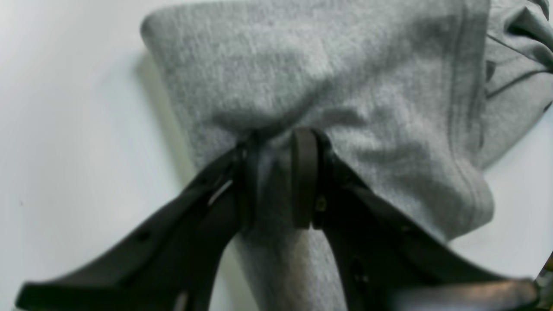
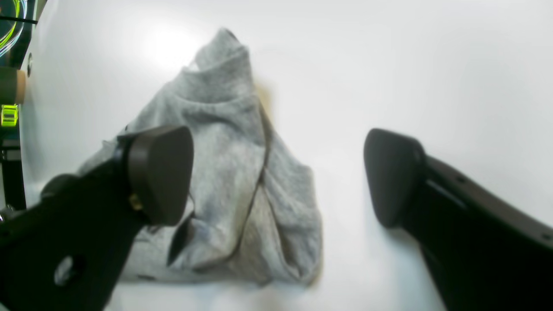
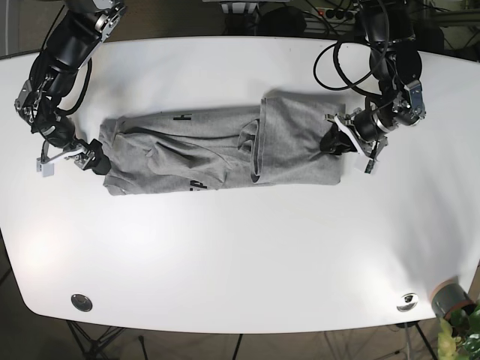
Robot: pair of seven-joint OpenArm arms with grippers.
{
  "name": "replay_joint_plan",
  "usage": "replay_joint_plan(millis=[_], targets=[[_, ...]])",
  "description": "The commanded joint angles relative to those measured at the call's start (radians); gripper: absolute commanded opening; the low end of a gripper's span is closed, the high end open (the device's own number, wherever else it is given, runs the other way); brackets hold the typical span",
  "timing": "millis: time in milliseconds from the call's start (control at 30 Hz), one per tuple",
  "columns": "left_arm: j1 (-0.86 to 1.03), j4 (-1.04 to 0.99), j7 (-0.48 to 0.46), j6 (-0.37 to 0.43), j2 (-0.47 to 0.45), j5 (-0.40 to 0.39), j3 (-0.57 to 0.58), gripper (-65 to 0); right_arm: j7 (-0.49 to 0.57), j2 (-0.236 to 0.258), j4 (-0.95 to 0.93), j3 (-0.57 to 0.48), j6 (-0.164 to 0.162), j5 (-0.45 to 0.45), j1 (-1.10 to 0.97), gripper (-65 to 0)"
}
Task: Fold the T-shirt properly
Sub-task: 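Release the folded end and raise both grippers from the shirt, then grasp both ends of the grey folded strip with both grippers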
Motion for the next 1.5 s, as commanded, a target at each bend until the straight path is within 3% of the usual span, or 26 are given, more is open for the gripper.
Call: replay_joint_plan(millis=[0, 100, 200, 467, 567, 667, 767, 867, 933, 1033, 1100, 1200, 1367, 1467], targets=[[-0.016, 0.016, -0.017, -0.006, -0.011, -0.018, -0.004, -53.9, 0.0, -0.018, 0.015, -0.043, 0.005, 0.015, 0.016, -5.2], [-0.016, 0.018, -0.016, -0.006, -0.009, -0.018, -0.004, -53.9, 0.0, -0.036, 0.017, -0.098, 0.005, 0.017, 0.0, -5.2], [-0.017, 0.018, -0.016, -0.006, -0.009, -0.018, -0.004, -53.9, 0.0, -0.087, 0.018, -0.146, 0.005, 0.017, -0.004, -5.2], [-0.017, 0.018, -0.016, -0.006, -0.006, -0.018, -0.004, -53.9, 0.003, -0.122, 0.018, -0.187, 0.004, 0.015, -0.004, -7.3], [-0.017, 0.018, -0.016, -0.006, -0.006, -0.018, -0.004, -53.9, 0.017, -0.122, 0.018, -0.186, 0.004, 0.015, -0.004, -19.3], [-0.017, 0.013, -0.016, -0.006, -0.006, -0.018, -0.004, -53.9, 0.047, -0.102, 0.018, -0.19, 0.004, 0.015, -0.004, -43.6], [-0.017, 0.012, -0.016, -0.004, -0.008, -0.018, -0.004, -53.9, 0.053, -0.093, 0.018, -0.192, 0.004, 0.015, -0.004, -63.7], [-0.017, 0.01, -0.016, 0.0, -0.006, -0.016, -0.004, -53.7, 0.053, -0.077, 0.064, -0.192, 0.002, 0.014, -0.009, -60.1], [-0.019, 0.01, -0.016, 0.0, -0.005, -0.015, -0.004, -53.7, 0.053, -0.077, 0.126, -0.192, -0.001, 0.014, -0.038, -61.2], [-0.033, 0.01, -0.016, 0.0, 0.014, -0.01, -0.001, -53.7, 0.052, -0.077, 0.25, -0.193, -0.058, 0.014, -0.078, -62.1], [-0.045, 0.008, -0.014, 0.002, 0.029, -0.008, -0.001, -53.7, 0.052, -0.077, 0.357, -0.215, -0.116, 0.015, -0.11, -62.1], [-0.051, 0.008, -0.009, 0.002, 0.032, -0.008, 0.001, -53.6, 0.052, -0.074, 0.48, -0.261, -0.155, 0.015, -0.156, -62.1], [-0.052, 0.008, -0.008, 0.002, 0.068, -0.008, 0.018, -53.6, 0.052, -0.074, 0.611, -0.325, -0.174, 0.003, -0.21, -62.1], [-0.052, 0.008, -0.013, 0.002, 0.069, -0.008, 0.079, -53.6, 0.053, -0.084, 0.692, -0.368, -0.173, -0.064, -0.233, -62.1]])
